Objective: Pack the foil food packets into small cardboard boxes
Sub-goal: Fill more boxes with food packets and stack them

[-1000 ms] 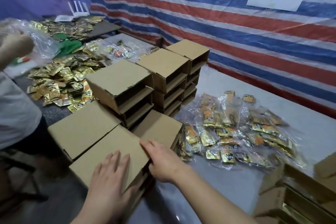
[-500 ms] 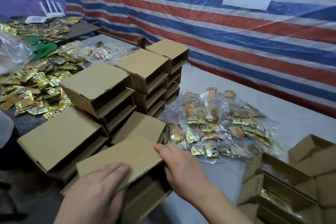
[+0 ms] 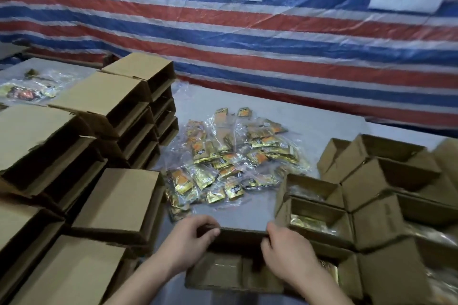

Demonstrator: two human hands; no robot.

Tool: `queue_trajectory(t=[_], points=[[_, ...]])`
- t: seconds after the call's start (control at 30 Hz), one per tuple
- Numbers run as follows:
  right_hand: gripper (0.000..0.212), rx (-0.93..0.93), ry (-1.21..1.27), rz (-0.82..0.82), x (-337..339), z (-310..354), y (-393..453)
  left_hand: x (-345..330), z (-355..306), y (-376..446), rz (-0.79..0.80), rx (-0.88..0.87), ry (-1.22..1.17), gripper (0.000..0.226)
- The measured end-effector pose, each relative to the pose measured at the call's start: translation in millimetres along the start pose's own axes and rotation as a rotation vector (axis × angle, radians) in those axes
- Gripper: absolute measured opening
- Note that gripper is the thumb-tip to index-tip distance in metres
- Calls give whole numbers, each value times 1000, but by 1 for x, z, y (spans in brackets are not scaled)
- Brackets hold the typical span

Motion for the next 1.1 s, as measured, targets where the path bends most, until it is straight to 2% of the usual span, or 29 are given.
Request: queue_trajectory(t=[0.13, 0.3, 0.57, 0.77, 0.87, 0.97, 1.03, 1.1], points=[[11, -116, 28, 79, -42, -11, 8, -34, 32, 17, 108, 14, -20, 9], [17, -207, 151, 127, -79, -8, 15, -63, 73, 25, 140, 32, -44, 7], [17, -311, 157, 63, -96, -3, 21, -83, 99, 32, 37, -19, -65, 10], [18, -291, 114, 52, -101, 1, 16, -89, 106, 19, -35, -45, -45, 13], [24, -301, 125, 41, -99, 1, 16, -89, 110, 16, -41, -27, -44, 6], [42, -317, 176, 28, -96, 3, 14, -78, 109, 28, -108, 42, -111, 23], [44, -321, 193, 18, -94, 4, 15, -64, 105, 56, -170, 63, -131, 26], [44, -326, 200, 11, -91, 4, 16, -50, 110, 95, -158, 94, -16, 29]])
Point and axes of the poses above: each hand's wrist, its own y-axis towards the middle knuckle, its own x-axis out of the back of the hand, z = x × y, the point moved 4 cm from there along y, towards the middle knuckle, and after that the axes turned 13 degrees about -x, right-handed, at the moved point
